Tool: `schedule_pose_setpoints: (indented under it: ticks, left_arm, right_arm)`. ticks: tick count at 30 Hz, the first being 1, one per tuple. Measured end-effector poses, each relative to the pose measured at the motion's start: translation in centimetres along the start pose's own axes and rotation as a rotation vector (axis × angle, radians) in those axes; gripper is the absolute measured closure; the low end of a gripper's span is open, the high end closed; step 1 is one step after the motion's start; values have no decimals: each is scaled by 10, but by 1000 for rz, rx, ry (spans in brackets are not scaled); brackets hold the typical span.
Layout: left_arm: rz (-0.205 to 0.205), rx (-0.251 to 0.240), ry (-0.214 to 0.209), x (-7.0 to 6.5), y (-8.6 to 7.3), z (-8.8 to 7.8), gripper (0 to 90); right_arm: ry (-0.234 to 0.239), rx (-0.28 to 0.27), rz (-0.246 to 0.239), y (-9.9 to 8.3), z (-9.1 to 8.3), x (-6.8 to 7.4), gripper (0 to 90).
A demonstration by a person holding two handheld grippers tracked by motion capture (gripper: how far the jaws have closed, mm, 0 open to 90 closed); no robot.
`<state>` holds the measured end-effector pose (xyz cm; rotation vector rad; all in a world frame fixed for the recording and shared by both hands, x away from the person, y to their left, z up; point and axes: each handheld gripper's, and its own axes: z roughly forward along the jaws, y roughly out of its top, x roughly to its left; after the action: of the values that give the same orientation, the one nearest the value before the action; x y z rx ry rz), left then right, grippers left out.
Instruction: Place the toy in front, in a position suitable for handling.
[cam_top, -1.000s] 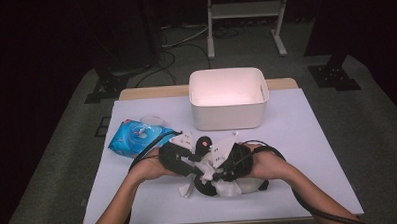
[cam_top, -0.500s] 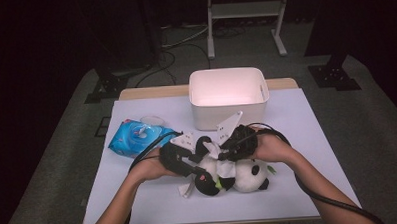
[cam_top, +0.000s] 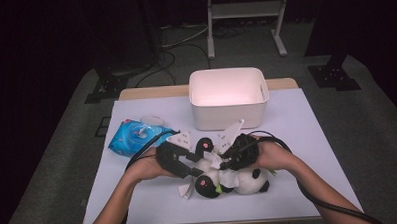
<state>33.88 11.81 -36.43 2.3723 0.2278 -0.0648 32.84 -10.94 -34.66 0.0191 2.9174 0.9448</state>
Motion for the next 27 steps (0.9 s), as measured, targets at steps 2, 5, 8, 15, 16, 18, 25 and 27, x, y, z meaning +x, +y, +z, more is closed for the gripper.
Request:
schedule_pose_setpoints:
  ticks: [2, 5, 8, 15, 16, 18, 25, 27]
  left_arm:
    - [3, 11, -1, 0, 2, -2, 461]
    - [3, 23, -6, -1, 4, -2, 447]
    - [-11, 10, -3, -2, 5, -7, 416]
    - [-32, 7, 47, 3, 8, -15, 372]
    - [-35, 11, 47, 3, 8, -14, 363]
    - [-36, 21, 46, 5, 8, -9, 361]
    - [-46, 8, 6, 9, 6, 8, 440]
    - [-44, 13, 10, 9, 6, 8, 446]
  right_arm:
    - [6, 1, -2, 0, 0, 3, 754]
    - [2, 5, -6, 0, 0, 7, 754]
    - [1, -9, -7, -3, -1, 11, 754]
    - [30, -43, 0, -10, -1, 19, 754]
    - [31, -36, -7, -9, -1, 22, 754]
    - [32, -30, -21, -8, -1, 25, 754]
    - [14, -27, -53, -5, -3, 32, 753]
    - [10, -33, -60, -3, -3, 30, 754]
